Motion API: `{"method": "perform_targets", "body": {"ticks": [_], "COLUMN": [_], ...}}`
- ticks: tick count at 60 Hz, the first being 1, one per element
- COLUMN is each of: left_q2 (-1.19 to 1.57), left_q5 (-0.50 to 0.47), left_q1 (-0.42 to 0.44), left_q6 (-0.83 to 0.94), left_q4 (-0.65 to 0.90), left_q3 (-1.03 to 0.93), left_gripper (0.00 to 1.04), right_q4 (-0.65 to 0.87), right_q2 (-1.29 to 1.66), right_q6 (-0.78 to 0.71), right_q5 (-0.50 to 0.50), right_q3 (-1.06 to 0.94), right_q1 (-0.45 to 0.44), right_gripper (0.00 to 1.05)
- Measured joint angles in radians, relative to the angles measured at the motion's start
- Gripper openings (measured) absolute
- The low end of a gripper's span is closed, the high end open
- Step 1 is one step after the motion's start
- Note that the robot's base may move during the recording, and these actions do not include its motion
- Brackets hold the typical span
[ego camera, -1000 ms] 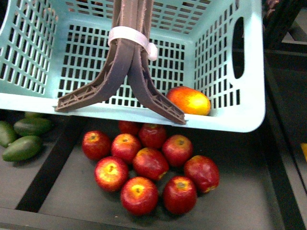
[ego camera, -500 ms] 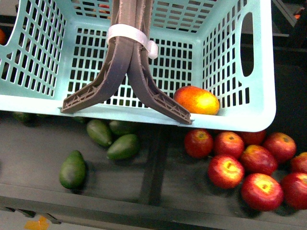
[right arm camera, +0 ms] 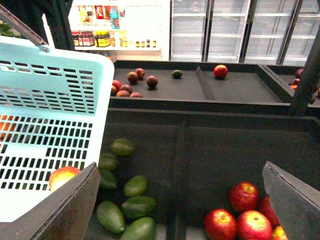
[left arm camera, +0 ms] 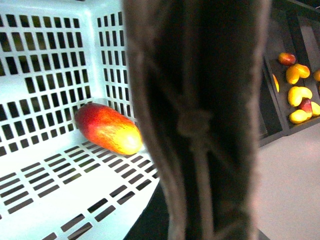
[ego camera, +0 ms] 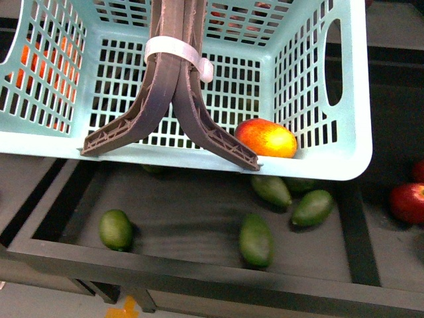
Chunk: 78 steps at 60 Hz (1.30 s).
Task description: Pick mango and avocado into basket
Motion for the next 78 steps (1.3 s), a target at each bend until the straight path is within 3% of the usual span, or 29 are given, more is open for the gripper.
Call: {"method": "perform_targets", "body": {"ticks": [62,66,70,78], "left_q2": [0.0,0.0,0.0,0.0], "left_q5": [-0.004,0.017,0.021,0.002], "left_q1": [0.004,-0.002,-0.008,-0.006], "left_q6": [0.0,-0.001,-0.002,-0.002], "left_q4": [0.0,0.0,0.0,0.0], "left_q3": [0.0,0.0,0.0,0.0], "left_gripper": [0.06,0.06,0.06,0.06], "right_q4": [-0.001,-0.056,0.006,0.196], "right_q2": [0.0,0.054,0.182,0.486], "right_q6": [0.0,0.086,0.177,0.222], "right_q5": [-0.001,0.106,0.084,0.039], "right_q3": [-0.001,0.024,0.055,0.169], "right_q1": [-0.001,0.018,-0.042,-0.18], "right_gripper": [0.97,0.97,0.97,0.97]}}
